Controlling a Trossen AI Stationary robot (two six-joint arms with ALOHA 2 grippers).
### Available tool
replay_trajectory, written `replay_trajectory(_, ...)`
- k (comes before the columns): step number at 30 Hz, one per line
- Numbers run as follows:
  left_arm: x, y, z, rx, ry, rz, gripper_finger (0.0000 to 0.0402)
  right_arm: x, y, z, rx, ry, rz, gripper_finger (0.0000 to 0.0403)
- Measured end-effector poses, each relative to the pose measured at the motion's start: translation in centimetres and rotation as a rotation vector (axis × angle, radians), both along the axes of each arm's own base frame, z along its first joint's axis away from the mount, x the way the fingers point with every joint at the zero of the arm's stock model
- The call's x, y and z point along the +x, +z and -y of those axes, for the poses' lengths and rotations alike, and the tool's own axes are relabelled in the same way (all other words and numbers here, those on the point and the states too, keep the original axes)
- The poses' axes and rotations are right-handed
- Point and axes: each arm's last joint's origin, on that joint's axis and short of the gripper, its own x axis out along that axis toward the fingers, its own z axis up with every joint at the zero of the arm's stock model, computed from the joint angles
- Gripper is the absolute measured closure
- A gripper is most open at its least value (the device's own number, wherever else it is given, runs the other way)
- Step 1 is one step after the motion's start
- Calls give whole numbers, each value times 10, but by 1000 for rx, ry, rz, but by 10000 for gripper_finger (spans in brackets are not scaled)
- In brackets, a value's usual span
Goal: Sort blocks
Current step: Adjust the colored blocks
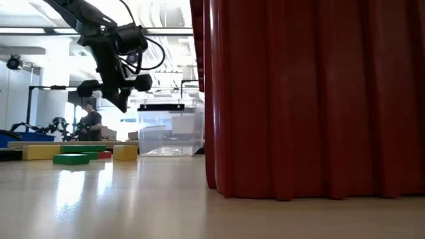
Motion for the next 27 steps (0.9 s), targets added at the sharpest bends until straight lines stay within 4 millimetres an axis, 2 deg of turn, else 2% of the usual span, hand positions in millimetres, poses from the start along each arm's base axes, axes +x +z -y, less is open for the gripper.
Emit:
replay_trajectory(5, -4, 9, 3, 29, -39, -14, 402, 0, 0, 0, 1, 0, 0, 278)
replay_trajectory(12, -15, 43, 11, 84, -124, -51, 402, 0, 0, 0, 0, -1, 0, 267)
replay_trajectory(15, -22, 50, 14, 55, -113, -80, 402, 0, 0, 0, 0, -1, 0, 263)
replay_trajectory(20, -26, 45, 13, -21, -72, -96, 385, 0, 0, 0, 1, -2, 0, 267)
replay_trajectory(27, -18, 28, 6, -119, -30, -81, 298, 0, 0, 0, 4, -2, 1, 268)
